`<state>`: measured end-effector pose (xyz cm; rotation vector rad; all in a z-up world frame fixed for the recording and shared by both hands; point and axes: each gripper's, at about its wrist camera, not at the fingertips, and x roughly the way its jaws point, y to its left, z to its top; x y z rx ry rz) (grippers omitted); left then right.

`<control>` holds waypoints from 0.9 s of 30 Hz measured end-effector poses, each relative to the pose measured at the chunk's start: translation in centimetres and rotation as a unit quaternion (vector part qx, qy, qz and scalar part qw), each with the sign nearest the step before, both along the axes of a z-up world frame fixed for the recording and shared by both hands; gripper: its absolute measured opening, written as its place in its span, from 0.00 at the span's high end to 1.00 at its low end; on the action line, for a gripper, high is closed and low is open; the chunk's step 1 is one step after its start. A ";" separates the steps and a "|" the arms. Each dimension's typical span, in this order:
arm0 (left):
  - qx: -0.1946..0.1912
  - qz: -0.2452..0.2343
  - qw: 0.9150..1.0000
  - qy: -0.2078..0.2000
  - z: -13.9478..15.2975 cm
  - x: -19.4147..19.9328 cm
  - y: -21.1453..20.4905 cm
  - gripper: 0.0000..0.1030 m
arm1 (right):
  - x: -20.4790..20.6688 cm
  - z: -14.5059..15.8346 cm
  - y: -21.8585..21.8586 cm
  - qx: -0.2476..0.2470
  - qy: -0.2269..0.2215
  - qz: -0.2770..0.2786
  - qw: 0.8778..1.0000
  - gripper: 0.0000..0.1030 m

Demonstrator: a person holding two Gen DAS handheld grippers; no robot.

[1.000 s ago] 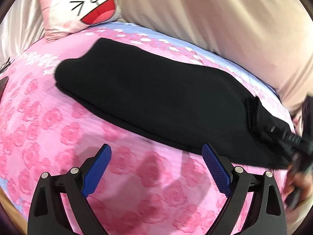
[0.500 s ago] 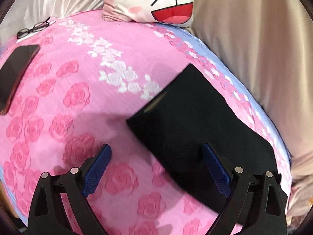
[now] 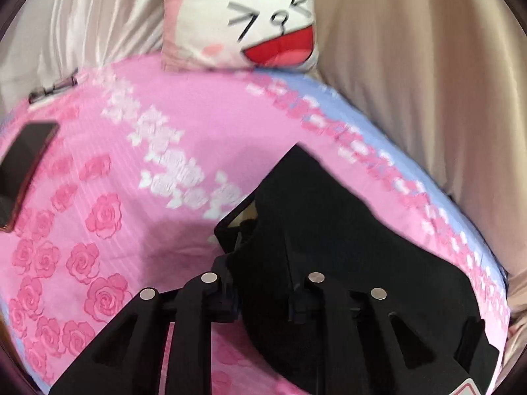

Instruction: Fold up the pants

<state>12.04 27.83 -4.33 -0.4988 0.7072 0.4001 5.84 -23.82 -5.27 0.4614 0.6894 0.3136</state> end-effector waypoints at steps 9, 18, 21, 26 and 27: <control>0.123 -0.190 0.971 -0.079 10.0 0.8 -16.7 0.86 | -0.7 -0.8 -4.4 0.126 -0.021 -0.040 0.991 0.20; 0.156 -0.375 0.910 -0.077 9.9 1.0 -36.8 0.86 | -2.2 -0.3 -8.1 0.145 -0.031 -0.088 0.985 0.20; 0.146 -0.433 0.889 -0.039 6.9 0.9 -42.8 0.86 | -3.4 1.0 -9.9 0.070 -0.042 -0.131 0.988 0.19; 0.171 -0.482 0.859 0.015 1.1 -0.9 -49.3 0.85 | -4.7 -0.5 -14.8 0.129 -0.028 -0.185 0.974 0.16; 0.182 -0.484 0.856 0.021 0.3 -1.3 -50.2 0.84 | -4.7 -1.3 -15.9 0.169 -0.022 -0.189 0.967 0.16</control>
